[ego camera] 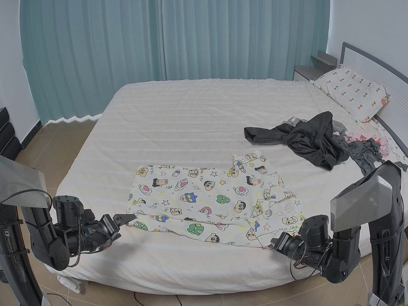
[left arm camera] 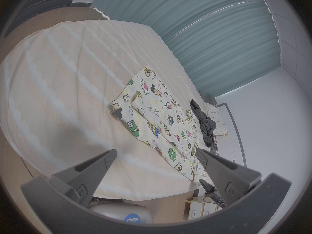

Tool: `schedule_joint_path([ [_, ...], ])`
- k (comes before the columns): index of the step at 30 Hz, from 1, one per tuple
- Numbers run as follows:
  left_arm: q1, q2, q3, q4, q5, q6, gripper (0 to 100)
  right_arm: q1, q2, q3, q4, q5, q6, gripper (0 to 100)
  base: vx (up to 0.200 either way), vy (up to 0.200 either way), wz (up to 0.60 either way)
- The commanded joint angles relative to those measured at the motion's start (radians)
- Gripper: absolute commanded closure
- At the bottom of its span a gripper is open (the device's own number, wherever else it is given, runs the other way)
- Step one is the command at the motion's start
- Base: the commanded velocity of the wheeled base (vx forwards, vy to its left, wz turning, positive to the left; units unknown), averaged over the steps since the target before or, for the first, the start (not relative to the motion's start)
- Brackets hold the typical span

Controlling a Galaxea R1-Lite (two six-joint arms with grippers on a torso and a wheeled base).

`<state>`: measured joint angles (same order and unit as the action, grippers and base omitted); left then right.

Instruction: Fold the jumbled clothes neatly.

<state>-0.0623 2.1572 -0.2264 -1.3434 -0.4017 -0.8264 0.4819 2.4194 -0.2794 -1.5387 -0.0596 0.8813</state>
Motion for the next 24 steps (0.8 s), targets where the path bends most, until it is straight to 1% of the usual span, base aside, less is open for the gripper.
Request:
schedule_joint_path([
  [1, -0.001, 0.003, 0.001, 0.000, 0.000, 0.000, 0, 0.010, -0.032, -0.006, 0.000, 0.000, -0.002, 100, 0.000, 0.000, 0.00],
  [6, -0.001, 0.003, -0.001, 0.000, 0.000, 0.000, 0, 0.014, -0.055, -0.044, 0.017, 0.001, -0.005, 100, 0.000, 0.000, 0.00],
  [10, -0.001, 0.003, -0.001, 0.000, 0.000, 0.000, 0, 0.014, -0.069, -0.083, 0.072, 0.003, -0.007, 100, 0.000, 0.000, 0.00],
  [12, -0.001, 0.003, -0.001, 0.000, 0.000, 0.000, 0, 0.026, -0.077, -0.078, 0.106, 0.003, -0.007, 100, 0.000, 0.000, 0.00],
  [17, -0.001, 0.003, -0.001, 0.000, 0.000, 0.000, 0, 0.037, -0.077, -0.052, 0.115, 0.004, -0.005, 100, 0.000, 0.000, 0.00],
  [18, -0.001, 0.003, -0.001, 0.000, 0.000, 0.000, 0, 0.050, -0.077, -0.035, 0.114, 0.004, -0.005, 100, 0.000, 0.000, 0.00],
  [22, -0.002, 0.003, 0.001, 0.000, 0.000, 0.000, 0, 0.044, -0.049, -0.031, 0.115, 0.004, -0.005, 100, 0.000, 0.000, 0.00],
  [23, -0.002, 0.003, 0.001, 0.000, 0.000, 0.000, 0, 0.044, -0.049, -0.031, 0.115, 0.004, -0.005, 0, 0.000, 0.000, 0.00],
  [24, -0.002, 0.003, 0.001, 0.000, 0.000, 0.000, 0, 0.043, -0.032, -0.026, 0.106, 0.006, -0.005, 0, 0.000, 0.000, 0.00],
])
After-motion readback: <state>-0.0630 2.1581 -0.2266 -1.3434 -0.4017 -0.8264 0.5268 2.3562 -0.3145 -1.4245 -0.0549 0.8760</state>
